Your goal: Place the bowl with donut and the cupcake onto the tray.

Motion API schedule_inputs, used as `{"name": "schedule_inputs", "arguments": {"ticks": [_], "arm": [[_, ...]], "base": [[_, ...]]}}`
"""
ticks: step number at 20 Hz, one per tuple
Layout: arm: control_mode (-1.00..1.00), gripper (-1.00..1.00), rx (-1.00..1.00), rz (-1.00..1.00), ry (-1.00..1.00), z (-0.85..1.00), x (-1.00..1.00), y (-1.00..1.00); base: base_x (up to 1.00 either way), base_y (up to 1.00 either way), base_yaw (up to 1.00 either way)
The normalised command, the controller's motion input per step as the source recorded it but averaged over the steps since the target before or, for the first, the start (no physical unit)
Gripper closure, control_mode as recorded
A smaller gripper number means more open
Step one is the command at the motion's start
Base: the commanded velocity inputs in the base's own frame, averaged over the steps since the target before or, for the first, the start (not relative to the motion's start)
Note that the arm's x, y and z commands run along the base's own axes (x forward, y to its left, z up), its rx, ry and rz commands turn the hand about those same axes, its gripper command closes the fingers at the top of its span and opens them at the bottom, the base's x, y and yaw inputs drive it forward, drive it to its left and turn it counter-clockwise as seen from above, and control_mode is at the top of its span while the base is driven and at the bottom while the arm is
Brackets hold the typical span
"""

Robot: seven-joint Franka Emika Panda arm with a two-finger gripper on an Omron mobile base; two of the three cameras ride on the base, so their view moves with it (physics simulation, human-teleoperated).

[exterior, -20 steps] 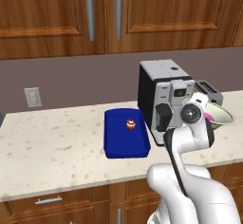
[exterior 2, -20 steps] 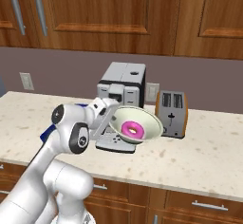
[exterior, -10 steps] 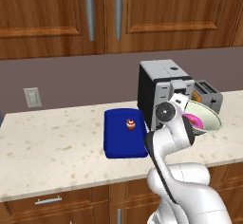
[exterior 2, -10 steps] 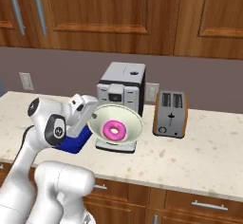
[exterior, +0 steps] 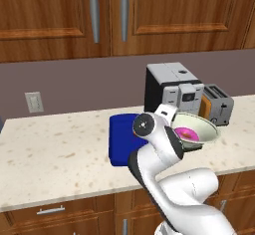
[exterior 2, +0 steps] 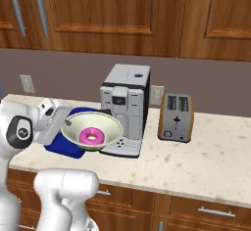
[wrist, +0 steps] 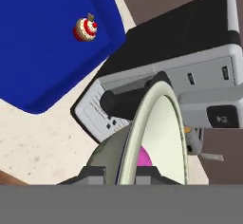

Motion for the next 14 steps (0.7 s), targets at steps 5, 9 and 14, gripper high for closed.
{"name": "schedule_inputs", "arguments": {"ticks": [5, 9, 14], "arm": [[-1.00, 1.00, -0.04, 0.00, 0.00, 0.00, 0.00, 0.70], [-1.00, 1.00, -0.03, 0.00, 0.00, 0.00, 0.03, 0.71], [-1.00, 1.00, -0.03, 0.00, 0.00, 0.00, 0.24, 0.62]], "base": [[0.00, 0.00, 0.00], [0.00, 0.00, 0.00], [0.00, 0.00, 0.00]]}}
